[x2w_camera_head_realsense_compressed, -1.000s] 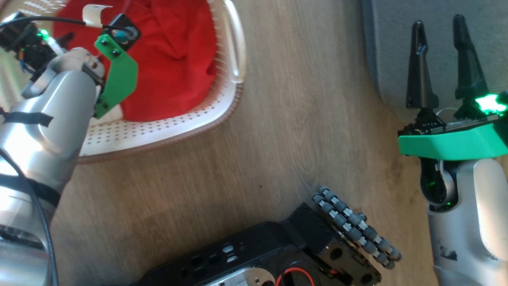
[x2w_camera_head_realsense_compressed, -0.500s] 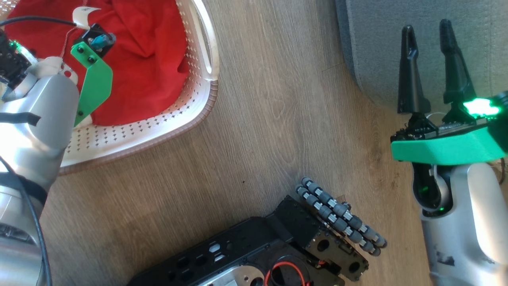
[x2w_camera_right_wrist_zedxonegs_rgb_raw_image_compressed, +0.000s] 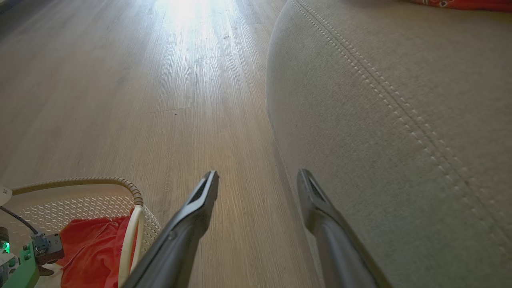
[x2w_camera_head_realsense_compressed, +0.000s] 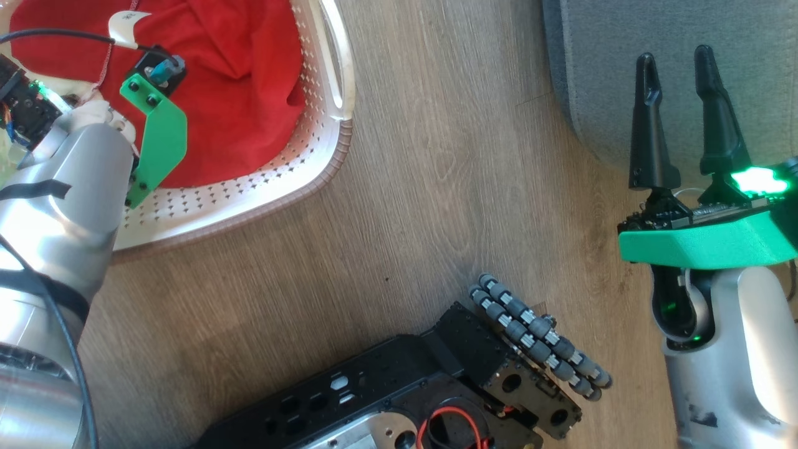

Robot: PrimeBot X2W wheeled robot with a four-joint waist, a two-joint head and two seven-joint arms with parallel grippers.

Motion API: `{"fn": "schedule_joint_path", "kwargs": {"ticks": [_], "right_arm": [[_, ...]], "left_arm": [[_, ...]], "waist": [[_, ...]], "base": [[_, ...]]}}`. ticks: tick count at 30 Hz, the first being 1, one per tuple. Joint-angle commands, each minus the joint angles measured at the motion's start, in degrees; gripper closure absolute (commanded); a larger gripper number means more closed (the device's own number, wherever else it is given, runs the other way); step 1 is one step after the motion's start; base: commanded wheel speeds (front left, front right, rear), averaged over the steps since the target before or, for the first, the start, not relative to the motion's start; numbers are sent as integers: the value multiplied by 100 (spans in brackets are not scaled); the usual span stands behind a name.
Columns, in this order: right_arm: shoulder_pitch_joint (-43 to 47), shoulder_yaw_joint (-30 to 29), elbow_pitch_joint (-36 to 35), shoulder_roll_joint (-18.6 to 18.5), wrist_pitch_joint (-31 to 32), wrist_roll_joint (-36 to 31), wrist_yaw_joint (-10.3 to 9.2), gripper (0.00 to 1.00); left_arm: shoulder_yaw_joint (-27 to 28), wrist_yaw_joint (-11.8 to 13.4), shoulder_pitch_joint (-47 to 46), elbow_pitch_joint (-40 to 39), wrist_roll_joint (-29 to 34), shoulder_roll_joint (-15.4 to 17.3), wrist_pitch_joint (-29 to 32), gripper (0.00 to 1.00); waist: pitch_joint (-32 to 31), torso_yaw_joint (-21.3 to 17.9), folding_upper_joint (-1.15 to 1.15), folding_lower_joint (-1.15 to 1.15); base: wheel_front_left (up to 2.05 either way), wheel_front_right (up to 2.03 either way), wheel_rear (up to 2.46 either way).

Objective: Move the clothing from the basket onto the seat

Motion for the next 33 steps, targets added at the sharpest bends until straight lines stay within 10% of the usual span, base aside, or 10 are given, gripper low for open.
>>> {"fn": "schedule_joint_path", "kwargs": {"ticks": [1, 33], "right_arm": [[369, 24, -169, -28, -38, -36, -2, 0], [619, -64, -290, -28, -38, -205, -2, 0]], "left_arm": [[108, 41, 55, -32, -54, 5, -71, 0], [21, 375, -238, 727, -479, -432, -1220, 0]], "waist": [[8, 11, 0, 0], [60, 94, 0, 0]], "base": [[0, 0, 0], [0, 0, 0]]}}
